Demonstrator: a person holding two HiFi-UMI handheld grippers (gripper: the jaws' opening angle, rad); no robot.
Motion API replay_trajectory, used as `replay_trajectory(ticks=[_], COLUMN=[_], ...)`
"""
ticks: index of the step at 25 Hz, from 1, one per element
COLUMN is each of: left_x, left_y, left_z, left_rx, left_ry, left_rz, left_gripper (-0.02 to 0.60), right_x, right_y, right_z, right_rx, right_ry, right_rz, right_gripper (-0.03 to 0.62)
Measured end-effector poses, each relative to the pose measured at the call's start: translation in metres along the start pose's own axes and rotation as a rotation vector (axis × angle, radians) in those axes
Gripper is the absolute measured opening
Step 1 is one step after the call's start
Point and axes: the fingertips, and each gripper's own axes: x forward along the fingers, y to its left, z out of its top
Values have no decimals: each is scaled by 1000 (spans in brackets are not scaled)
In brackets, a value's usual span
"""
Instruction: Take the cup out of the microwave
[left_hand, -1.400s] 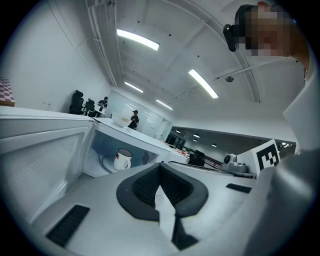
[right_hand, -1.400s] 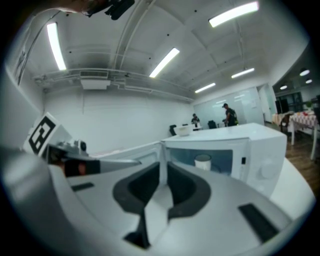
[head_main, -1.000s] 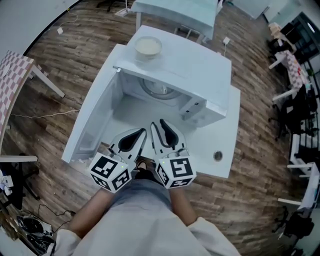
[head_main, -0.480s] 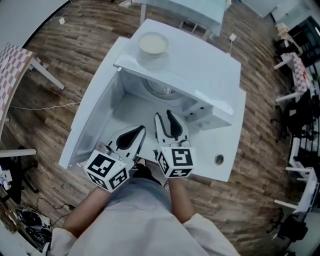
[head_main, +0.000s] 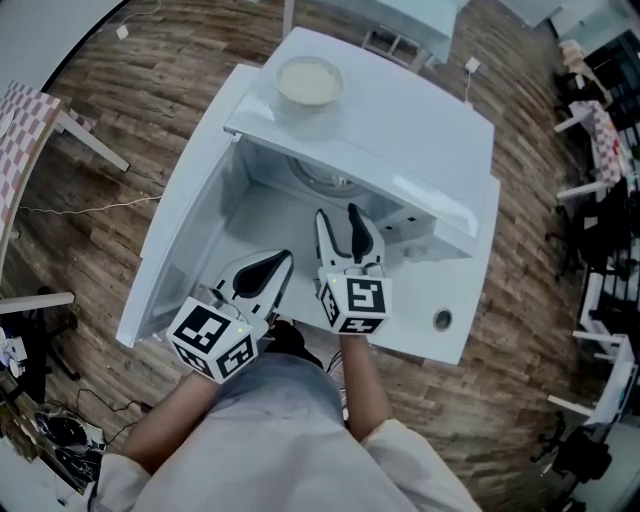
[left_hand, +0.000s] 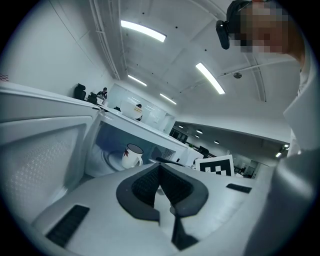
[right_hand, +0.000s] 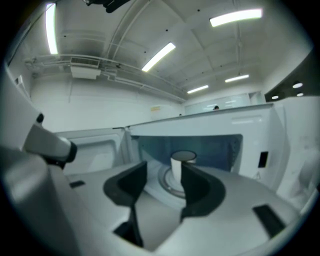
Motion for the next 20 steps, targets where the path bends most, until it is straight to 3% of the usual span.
replay_trajectory(ticks=[20], left_x=[9], left_y=[17], left_z=[-1], left_rx=[-20], left_ry=[37], left_rz=[15], left_gripper=[9], right_x=[47], right_y=[-31], right_z=[-27], right_rx=[4], right_ry=[13], right_rz=[-35], right_gripper=[238])
